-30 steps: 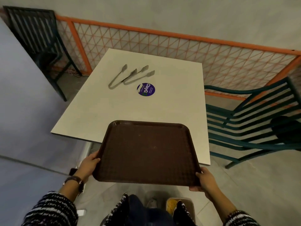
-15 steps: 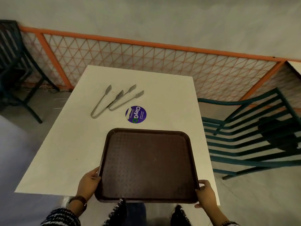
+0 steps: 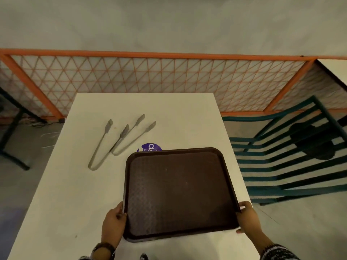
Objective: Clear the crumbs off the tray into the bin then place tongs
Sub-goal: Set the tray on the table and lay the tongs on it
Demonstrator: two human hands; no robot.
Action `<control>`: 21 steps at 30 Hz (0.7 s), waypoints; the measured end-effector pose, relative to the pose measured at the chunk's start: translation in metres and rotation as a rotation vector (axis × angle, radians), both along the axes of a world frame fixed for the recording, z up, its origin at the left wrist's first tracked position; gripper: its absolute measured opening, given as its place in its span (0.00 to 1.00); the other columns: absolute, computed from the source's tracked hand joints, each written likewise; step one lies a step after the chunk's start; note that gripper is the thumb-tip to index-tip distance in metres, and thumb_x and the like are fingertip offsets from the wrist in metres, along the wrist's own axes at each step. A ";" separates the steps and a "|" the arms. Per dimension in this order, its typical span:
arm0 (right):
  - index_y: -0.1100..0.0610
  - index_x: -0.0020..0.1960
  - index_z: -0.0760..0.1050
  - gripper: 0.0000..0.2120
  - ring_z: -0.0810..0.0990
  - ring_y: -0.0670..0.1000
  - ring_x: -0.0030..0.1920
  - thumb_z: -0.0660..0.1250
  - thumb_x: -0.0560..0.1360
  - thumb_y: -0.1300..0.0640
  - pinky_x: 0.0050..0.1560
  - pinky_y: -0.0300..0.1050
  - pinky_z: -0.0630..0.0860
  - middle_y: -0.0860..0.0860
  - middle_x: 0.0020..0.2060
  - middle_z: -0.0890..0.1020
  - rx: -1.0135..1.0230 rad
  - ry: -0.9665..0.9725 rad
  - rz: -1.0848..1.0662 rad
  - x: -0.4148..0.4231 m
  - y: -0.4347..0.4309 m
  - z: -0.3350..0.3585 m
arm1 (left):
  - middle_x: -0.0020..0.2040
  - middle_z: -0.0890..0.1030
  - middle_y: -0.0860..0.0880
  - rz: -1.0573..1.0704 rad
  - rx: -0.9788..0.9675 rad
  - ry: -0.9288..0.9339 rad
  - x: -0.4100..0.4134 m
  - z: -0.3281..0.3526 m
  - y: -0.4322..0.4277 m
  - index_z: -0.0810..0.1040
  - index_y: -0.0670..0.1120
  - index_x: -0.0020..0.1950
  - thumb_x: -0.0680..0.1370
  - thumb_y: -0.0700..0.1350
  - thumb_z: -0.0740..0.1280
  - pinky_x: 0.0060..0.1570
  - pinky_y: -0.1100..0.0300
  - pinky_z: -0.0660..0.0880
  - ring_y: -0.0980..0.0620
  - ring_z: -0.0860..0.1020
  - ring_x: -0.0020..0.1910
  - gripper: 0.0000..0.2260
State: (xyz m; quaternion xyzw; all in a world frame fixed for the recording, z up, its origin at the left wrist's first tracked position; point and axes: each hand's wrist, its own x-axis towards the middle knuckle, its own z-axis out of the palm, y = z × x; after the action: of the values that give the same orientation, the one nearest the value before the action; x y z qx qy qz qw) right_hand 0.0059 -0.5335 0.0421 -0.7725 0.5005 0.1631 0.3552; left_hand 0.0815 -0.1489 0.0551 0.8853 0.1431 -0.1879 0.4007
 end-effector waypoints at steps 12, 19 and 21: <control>0.59 0.63 0.66 0.17 0.75 0.58 0.42 0.61 0.76 0.69 0.23 0.48 0.76 0.63 0.60 0.74 -0.017 -0.006 0.042 0.065 -0.034 -0.005 | 0.40 0.79 0.46 0.134 -0.048 -0.046 0.053 0.000 -0.040 0.76 0.47 0.62 0.75 0.33 0.58 0.34 0.62 0.68 0.50 0.75 0.36 0.19; 0.58 0.64 0.65 0.17 0.75 0.58 0.42 0.61 0.76 0.68 0.22 0.47 0.75 0.61 0.55 0.75 0.008 0.013 0.061 0.077 -0.040 -0.008 | 0.35 0.78 0.52 0.133 -0.026 -0.055 0.066 -0.002 -0.046 0.77 0.47 0.61 0.75 0.33 0.57 0.33 0.65 0.68 0.54 0.75 0.35 0.18; 0.58 0.64 0.64 0.17 0.77 0.56 0.41 0.62 0.77 0.63 0.24 0.48 0.76 0.60 0.54 0.76 -0.002 0.027 0.087 0.075 -0.040 -0.006 | 0.35 0.79 0.52 0.141 -0.045 -0.045 0.066 -0.003 -0.045 0.76 0.47 0.61 0.76 0.34 0.57 0.33 0.65 0.69 0.54 0.76 0.35 0.18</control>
State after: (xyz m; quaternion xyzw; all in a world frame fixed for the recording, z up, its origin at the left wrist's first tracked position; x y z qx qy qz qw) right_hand 0.0806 -0.5732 0.0365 -0.7917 0.4713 0.1883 0.3401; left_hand 0.1473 -0.1944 0.0523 0.8677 0.1920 -0.1426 0.4358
